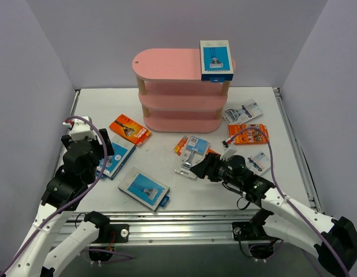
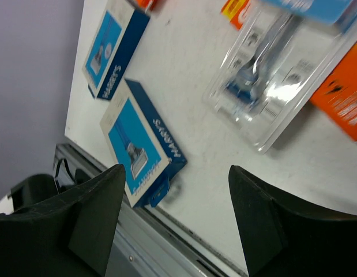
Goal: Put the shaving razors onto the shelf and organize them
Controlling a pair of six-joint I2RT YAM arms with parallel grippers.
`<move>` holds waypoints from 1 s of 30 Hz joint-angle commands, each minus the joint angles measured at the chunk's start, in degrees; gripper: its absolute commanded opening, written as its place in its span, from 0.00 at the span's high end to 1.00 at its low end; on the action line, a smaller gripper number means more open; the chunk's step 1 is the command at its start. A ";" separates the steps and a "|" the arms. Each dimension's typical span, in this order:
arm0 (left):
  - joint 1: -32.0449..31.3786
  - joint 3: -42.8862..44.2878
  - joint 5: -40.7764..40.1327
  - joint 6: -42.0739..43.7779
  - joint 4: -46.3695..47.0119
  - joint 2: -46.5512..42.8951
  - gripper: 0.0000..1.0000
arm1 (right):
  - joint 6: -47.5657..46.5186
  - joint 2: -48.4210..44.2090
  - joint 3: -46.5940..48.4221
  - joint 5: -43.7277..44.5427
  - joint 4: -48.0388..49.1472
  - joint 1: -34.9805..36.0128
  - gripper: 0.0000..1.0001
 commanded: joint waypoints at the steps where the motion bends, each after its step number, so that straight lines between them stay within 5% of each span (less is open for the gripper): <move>1: 0.14 0.56 0.45 0.21 2.06 0.48 0.10 | 5.39 -1.18 -2.84 12.72 6.70 9.16 0.32; 13: 0.05 0.65 1.15 -0.06 1.88 1.71 0.03 | 13.21 16.47 -2.94 25.16 21.27 29.56 0.32; 30: -0.30 0.74 1.06 -0.50 1.53 1.71 0.05 | 21.13 34.14 -3.82 23.23 37.90 33.09 0.33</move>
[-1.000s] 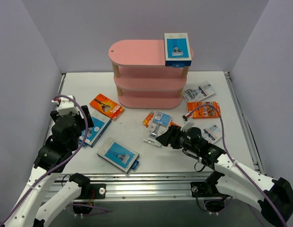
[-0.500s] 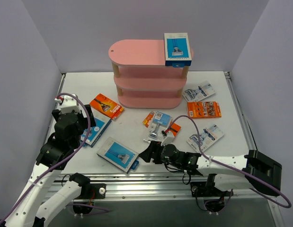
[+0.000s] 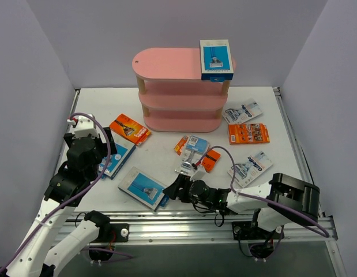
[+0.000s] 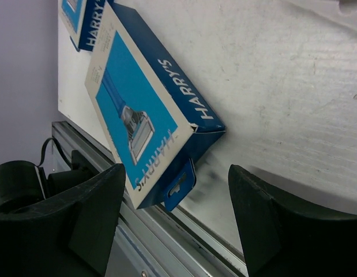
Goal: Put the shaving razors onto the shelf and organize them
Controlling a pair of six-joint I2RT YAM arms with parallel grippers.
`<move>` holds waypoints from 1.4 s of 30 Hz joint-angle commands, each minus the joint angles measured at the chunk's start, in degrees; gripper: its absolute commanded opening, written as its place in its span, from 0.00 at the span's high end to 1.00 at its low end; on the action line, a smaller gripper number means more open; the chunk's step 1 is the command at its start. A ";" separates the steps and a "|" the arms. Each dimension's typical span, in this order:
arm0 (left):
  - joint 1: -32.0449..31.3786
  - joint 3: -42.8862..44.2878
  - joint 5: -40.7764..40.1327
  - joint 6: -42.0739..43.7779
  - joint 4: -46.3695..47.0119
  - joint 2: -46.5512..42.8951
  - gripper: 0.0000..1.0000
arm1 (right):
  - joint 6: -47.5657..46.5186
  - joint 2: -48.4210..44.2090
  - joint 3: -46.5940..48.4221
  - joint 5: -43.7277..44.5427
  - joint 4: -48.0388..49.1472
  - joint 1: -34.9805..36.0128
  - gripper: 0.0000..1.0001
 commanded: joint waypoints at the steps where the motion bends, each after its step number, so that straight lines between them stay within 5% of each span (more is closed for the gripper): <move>1: -0.28 0.74 0.27 -0.39 1.55 -0.19 0.05 | 1.85 3.15 1.21 0.48 6.75 1.31 0.33; 21: -0.54 0.74 0.45 -0.65 1.55 -0.37 0.05 | 3.43 11.33 4.73 -0.67 9.48 3.51 0.34; 42: -0.90 0.74 0.27 -0.65 1.46 -0.72 0.05 | 6.16 14.85 2.71 -1.63 15.46 3.51 0.56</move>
